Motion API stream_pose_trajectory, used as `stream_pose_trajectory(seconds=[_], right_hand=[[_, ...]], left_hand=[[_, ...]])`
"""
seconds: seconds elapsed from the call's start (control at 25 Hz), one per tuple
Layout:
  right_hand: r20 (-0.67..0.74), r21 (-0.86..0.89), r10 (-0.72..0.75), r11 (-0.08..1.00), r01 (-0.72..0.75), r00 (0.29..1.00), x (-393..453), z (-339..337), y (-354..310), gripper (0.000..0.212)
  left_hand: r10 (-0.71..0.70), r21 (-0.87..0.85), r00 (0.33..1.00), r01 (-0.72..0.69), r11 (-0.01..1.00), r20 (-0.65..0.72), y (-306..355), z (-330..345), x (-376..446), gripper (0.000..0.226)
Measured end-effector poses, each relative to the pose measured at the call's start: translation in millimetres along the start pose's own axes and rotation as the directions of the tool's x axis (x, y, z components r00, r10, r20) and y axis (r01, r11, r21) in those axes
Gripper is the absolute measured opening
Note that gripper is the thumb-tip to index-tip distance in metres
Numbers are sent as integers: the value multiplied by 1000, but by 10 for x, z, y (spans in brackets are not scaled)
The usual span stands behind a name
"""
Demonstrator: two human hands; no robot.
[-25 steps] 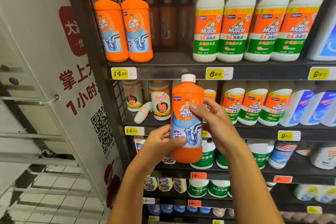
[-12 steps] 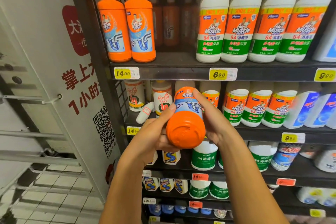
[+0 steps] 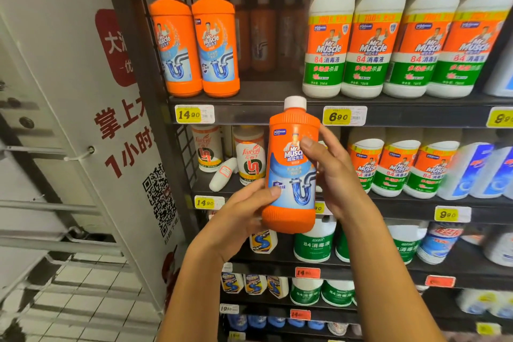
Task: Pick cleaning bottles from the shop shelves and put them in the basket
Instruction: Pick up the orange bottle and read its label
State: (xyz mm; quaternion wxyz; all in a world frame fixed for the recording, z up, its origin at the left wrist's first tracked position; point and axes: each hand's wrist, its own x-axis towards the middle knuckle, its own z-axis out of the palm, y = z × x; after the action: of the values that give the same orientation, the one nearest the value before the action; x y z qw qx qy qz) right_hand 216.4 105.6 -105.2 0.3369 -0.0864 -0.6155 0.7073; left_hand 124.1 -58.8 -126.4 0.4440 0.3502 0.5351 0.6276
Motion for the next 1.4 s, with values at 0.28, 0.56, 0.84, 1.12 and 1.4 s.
stream_pose_trajectory(seconds=[0.28,0.56,0.84,1.12,1.4], right_hand=[[34,-9,-104,995,104,994,-12,1,-54,46],[-38,-90,-11,996,8,999,-22,72,-103,39],[37,10,-27,1000,27,999,-19,116,-198,37],[79,-121,-31,992,40,996,-31,221,-266,40],[51,114,-47,993,41,998,37,200,-391,47]], left_hand=[[126,-42,991,-127,991,-33,-84,36,30,51],[464,517,727,-176,838,-505,-112,315,20,63],[149,3,971,-151,989,-188,39,133,-13,70],[348,125,866,-325,937,-359,-41,299,-9,42],[229,-66,967,-237,969,-108,211,59,-88,58]])
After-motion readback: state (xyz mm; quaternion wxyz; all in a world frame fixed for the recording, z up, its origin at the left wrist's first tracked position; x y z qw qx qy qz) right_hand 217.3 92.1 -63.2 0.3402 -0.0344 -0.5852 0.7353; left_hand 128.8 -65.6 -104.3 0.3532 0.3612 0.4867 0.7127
